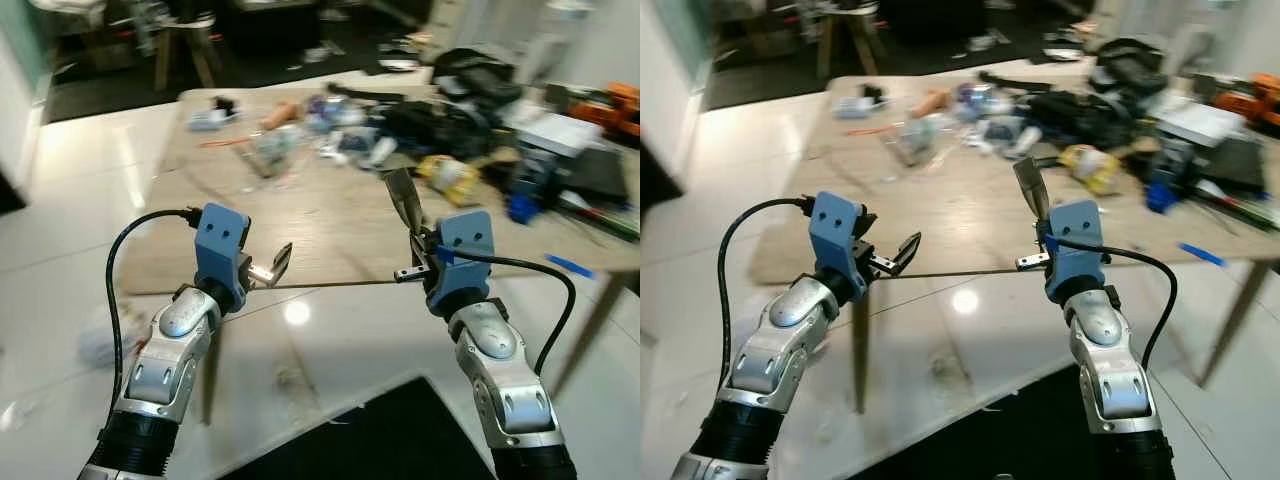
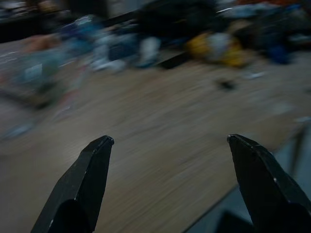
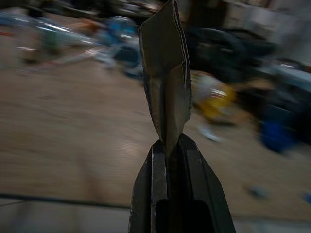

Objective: Picking trash to rubbish bin

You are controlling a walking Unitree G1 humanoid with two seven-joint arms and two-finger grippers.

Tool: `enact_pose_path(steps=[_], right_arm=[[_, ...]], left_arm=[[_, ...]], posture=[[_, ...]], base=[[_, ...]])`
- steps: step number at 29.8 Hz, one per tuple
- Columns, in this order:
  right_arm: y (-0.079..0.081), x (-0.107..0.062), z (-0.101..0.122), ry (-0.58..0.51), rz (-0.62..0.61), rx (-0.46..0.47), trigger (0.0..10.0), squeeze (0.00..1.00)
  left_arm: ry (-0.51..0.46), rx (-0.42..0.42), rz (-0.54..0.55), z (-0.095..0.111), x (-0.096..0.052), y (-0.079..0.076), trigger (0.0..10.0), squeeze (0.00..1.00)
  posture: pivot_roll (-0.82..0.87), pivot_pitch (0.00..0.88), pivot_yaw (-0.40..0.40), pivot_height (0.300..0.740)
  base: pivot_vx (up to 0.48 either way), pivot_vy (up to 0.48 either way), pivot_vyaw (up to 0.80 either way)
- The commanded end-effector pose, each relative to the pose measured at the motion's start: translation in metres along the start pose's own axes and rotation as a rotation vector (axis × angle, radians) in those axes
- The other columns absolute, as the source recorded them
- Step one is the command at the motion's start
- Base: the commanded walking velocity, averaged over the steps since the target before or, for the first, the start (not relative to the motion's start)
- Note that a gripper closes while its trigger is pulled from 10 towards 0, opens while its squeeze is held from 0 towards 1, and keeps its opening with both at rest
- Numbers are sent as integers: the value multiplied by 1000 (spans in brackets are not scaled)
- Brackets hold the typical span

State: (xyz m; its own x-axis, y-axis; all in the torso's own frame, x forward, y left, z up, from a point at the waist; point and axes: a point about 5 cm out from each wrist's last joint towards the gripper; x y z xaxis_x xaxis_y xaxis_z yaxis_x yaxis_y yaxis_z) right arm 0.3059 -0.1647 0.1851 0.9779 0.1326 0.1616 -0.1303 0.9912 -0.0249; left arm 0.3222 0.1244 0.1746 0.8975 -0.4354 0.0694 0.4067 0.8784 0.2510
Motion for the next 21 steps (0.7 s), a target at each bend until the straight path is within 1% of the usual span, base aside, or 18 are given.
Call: enact_pose_path(steps=[1,10,12,14,21], right_arm=[[2,-1,-4,10,4,6,10000,0],[6,-2,-7,17,14,12,10000,0],[7,-2,-10,23,16,20,10000,0],[8,-3,-13,31,17,27,10000,0],[11,-3,-19,45,26,29,10000,0]], left_arm=[[5,7,4,-2,0,-1,10000,0],[15,14,46,-5,1,0,10000,0],[14,23,50,-6,1,0,10000,0],[10,14,53,-7,1,-1,10000,0],[39,26,67,-15,0,-3,10000,0]], posture=[[-77,85,-2,740],[-79,77,-4,740],[-79,72,-6,740],[-79,71,-7,740],[-77,60,-10,740]], base=[[0,0,-800],[0,0,-800],[0,0,-800],[0,0,-800],[0,0,-800]])
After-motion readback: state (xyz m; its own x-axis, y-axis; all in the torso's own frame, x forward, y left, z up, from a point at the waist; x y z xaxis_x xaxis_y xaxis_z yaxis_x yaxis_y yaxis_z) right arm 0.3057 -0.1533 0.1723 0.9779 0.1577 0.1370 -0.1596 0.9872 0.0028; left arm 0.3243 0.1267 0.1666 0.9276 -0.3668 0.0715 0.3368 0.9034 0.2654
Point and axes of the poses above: a point about 5 cm out from each wrist's last joint towards the gripper, its own x axis pointing out of the wrist towards the gripper, its own z axis along the axis of the wrist's last joint, y = z × x, and after that the axes turned 10 degrees about x, right-handed
